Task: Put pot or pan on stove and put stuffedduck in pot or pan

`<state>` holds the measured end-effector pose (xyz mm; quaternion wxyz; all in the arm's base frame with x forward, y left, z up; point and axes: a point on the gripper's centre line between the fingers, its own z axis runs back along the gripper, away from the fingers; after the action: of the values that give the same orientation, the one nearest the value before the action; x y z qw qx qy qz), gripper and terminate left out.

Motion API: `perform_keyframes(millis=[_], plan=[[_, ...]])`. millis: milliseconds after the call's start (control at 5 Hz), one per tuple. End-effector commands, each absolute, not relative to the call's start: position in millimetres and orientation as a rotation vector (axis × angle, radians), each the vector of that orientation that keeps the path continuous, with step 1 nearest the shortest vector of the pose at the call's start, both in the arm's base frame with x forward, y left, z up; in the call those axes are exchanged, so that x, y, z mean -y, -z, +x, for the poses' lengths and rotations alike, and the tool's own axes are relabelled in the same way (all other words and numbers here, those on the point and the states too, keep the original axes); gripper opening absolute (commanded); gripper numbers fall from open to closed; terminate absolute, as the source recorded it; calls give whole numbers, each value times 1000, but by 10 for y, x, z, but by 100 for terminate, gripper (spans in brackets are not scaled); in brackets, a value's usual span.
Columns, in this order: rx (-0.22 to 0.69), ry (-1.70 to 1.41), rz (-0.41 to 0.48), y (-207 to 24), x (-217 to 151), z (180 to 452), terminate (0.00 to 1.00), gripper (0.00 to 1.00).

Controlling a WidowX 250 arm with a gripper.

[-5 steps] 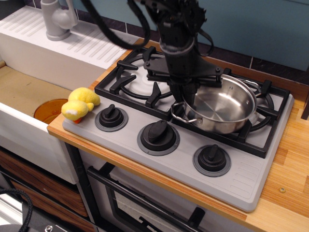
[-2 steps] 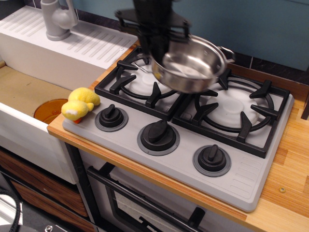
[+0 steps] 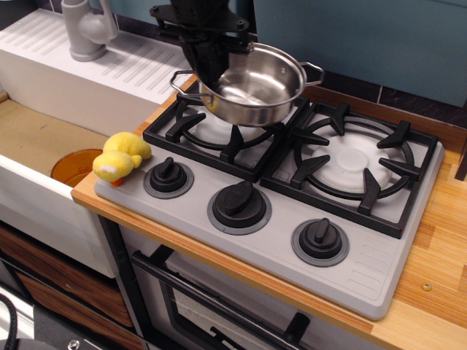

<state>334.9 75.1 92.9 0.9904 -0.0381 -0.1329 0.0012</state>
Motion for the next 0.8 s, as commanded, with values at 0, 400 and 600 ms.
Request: perform_keyframes(millis=[0, 400, 600], plan=[[346, 39, -71, -986, -1080, 3570, 0, 0], [360, 41, -100, -849, -1226, 3589, 0, 0], [356, 33, -106, -858, -1223, 3588, 0, 100]])
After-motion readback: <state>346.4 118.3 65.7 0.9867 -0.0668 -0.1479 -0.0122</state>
